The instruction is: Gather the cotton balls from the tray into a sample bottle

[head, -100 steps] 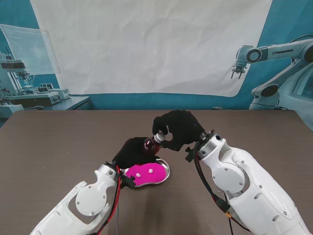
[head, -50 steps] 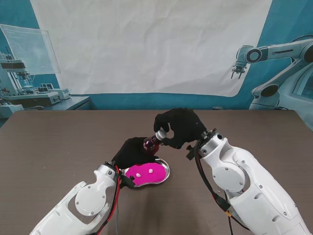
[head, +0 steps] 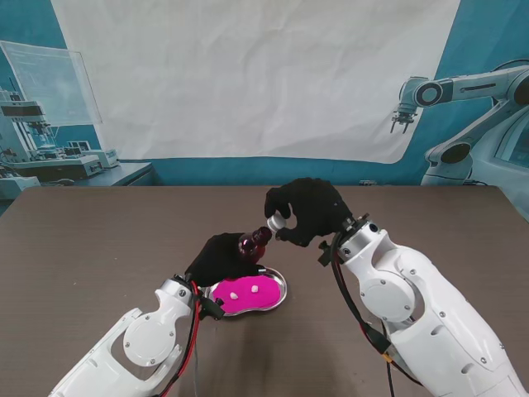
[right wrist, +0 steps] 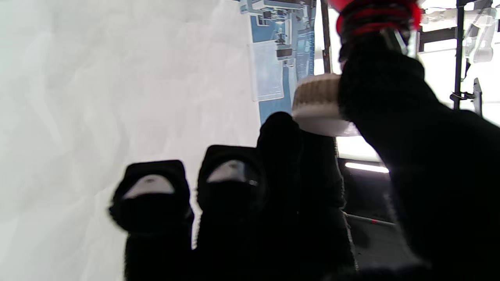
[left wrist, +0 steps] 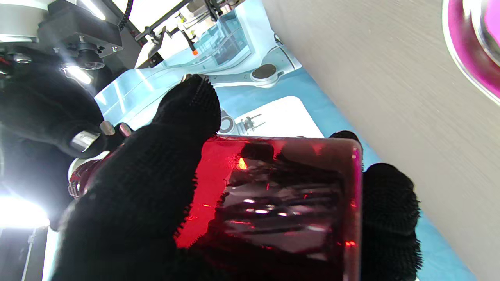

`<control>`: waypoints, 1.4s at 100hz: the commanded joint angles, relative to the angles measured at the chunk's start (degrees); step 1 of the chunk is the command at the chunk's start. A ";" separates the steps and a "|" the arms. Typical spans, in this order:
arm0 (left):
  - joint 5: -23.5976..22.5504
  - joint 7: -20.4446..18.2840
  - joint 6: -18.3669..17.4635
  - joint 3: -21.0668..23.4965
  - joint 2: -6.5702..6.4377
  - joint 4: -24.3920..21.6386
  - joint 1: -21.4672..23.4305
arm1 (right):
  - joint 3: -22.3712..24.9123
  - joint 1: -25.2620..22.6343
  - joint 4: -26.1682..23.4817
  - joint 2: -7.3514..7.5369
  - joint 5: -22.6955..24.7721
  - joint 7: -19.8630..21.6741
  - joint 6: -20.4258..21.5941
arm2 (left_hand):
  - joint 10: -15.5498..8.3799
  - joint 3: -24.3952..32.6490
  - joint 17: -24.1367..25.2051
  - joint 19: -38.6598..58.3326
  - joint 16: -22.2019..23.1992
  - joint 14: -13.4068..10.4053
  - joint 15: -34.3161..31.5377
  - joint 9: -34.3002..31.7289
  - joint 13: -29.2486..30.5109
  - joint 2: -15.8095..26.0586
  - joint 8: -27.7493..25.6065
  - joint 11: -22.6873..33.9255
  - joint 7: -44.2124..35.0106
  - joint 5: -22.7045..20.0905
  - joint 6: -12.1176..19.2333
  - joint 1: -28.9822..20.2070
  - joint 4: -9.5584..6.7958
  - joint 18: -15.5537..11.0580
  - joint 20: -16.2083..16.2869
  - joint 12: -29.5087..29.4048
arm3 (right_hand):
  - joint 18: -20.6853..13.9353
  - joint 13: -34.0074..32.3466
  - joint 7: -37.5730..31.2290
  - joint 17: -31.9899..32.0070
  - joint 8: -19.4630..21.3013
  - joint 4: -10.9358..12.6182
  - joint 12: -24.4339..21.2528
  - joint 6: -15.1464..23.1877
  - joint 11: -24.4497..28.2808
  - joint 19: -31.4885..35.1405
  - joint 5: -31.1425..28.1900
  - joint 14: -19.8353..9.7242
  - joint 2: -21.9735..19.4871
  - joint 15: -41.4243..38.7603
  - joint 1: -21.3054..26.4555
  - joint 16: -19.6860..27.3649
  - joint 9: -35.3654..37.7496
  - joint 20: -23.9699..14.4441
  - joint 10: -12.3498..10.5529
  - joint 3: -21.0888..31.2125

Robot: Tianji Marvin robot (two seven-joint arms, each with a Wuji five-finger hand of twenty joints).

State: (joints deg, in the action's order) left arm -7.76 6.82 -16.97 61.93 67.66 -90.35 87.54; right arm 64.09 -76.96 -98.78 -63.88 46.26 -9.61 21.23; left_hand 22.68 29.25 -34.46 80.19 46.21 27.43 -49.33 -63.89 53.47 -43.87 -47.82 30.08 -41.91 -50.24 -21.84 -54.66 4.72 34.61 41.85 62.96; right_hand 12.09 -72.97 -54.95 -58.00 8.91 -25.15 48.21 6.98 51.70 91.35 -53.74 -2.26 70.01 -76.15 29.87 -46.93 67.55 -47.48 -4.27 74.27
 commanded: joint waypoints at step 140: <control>-3.72 0.21 -0.25 6.42 -0.69 -4.45 4.48 | -24.00 12.53 32.65 1.84 6.47 0.65 -11.61 | -1.16 20.58 1.00 4.72 2.90 2.14 -6.92 -4.34 2.92 26.54 -1.23 1.05 -11.71 -8.73 6.54 -16.09 -0.56 -5.14 2.20 1.00 | -0.37 -2.62 -14.30 -0.38 2.84 1.04 -0.84 6.05 1.14 1.16 -2.98 -1.06 -2.04 -2.62 2.16 -0.79 -0.09 0.09 -0.60 5.47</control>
State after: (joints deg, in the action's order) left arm -11.52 8.20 -17.29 68.14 66.96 -94.34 91.81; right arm 40.82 -64.60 -67.19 -61.49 52.89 -9.38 10.57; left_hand 22.68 29.25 -34.46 80.20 46.21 27.43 -49.33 -63.90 53.47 -43.87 -47.82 30.08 -41.91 -50.24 -21.84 -54.66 4.72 34.61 41.85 62.96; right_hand 12.09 -72.97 -55.24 -57.91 8.91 -25.15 47.94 6.99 51.82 91.34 -53.74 -2.26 70.09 -76.76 29.86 -46.93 67.55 -47.48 -4.27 74.26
